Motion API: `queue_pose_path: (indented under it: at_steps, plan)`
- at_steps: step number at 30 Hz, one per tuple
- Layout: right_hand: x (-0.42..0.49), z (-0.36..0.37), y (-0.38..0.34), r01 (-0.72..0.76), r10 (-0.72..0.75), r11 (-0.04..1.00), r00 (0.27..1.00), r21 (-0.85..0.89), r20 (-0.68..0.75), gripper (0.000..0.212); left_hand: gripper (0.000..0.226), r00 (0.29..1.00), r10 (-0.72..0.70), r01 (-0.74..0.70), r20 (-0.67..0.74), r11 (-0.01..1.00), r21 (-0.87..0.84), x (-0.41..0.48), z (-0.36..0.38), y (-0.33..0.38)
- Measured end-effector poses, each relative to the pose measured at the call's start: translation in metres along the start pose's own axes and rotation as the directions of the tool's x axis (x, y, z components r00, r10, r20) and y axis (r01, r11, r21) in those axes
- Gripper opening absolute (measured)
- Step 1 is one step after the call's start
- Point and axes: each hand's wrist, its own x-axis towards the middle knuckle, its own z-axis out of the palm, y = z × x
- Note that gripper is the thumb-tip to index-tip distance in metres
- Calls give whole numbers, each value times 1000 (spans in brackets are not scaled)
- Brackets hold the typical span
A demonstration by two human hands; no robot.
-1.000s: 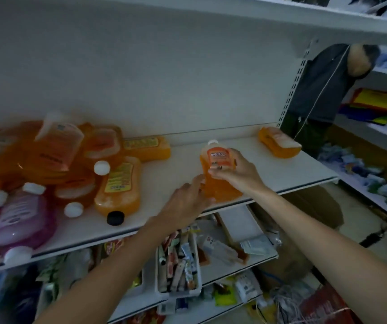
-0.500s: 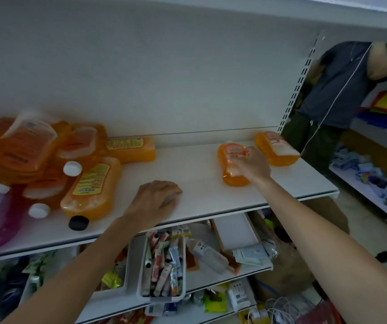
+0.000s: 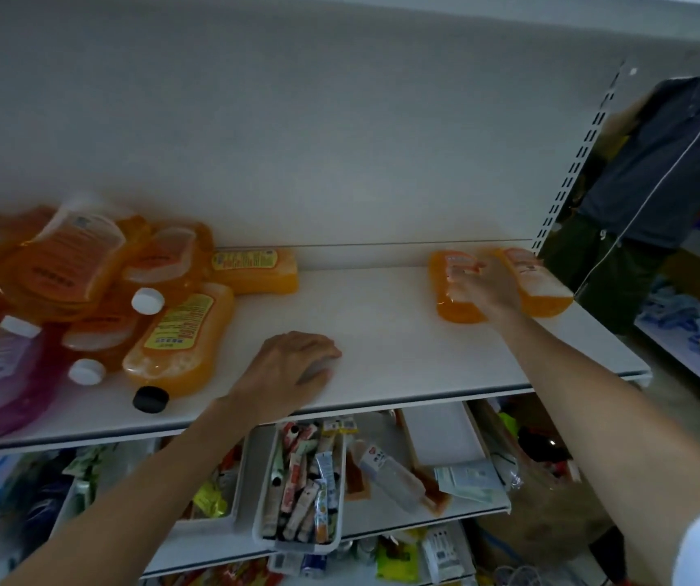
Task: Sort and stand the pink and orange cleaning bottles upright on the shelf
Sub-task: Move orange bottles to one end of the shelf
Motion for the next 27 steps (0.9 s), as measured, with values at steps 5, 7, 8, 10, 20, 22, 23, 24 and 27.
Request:
queue_pose_path:
  at_steps: [5, 7, 8, 10, 20, 22, 23, 24, 27]
  plan:
    - [7, -3, -5, 19, -20, 995, 1000, -100, -10, 55, 49, 1000, 8, -8, 4, 1000, 22, 1, -2, 1]
    - [10, -2, -4, 20, -22, 986, 1000, -166, -11, 57, 50, 1000, -6, 6, 17, 1000, 17, 1, -2, 2]
    - [13, -1, -3, 18, -22, 978, 1000, -207, -15, 56, 51, 1000, -7, 7, 19, 1000, 18, 1, -2, 2]
    - [10, 1, -10, 2, -10, 961, 1000, -276, -25, 46, 50, 1000, 6, -6, 0, 1000, 24, 1, -3, 4]
    - [-13, 22, -44, 211, -310, 613, 951, -762, 14, 25, 26, 977, 36, -37, -210, 999, -4, -42, -36, 4]
    - [-33, 43, -67, 384, -442, 701, 895, -601, 55, 30, 24, 953, -42, 34, -300, 999, -33, -52, -55, -5]
    - [-42, 54, -81, 475, -494, 726, 863, -497, 104, 33, 25, 941, -69, 59, -332, 997, -39, -56, -64, -11]
    - [-55, 67, -100, 544, -533, 728, 832, -417, 155, 35, 27, 933, -80, 75, -352, 997, -30, -61, -74, -18]
    - [-99, 107, -158, 726, -663, 659, 684, -196, 304, 42, 27, 920, -146, 160, -363, 987, 8, -81, -92, -42]
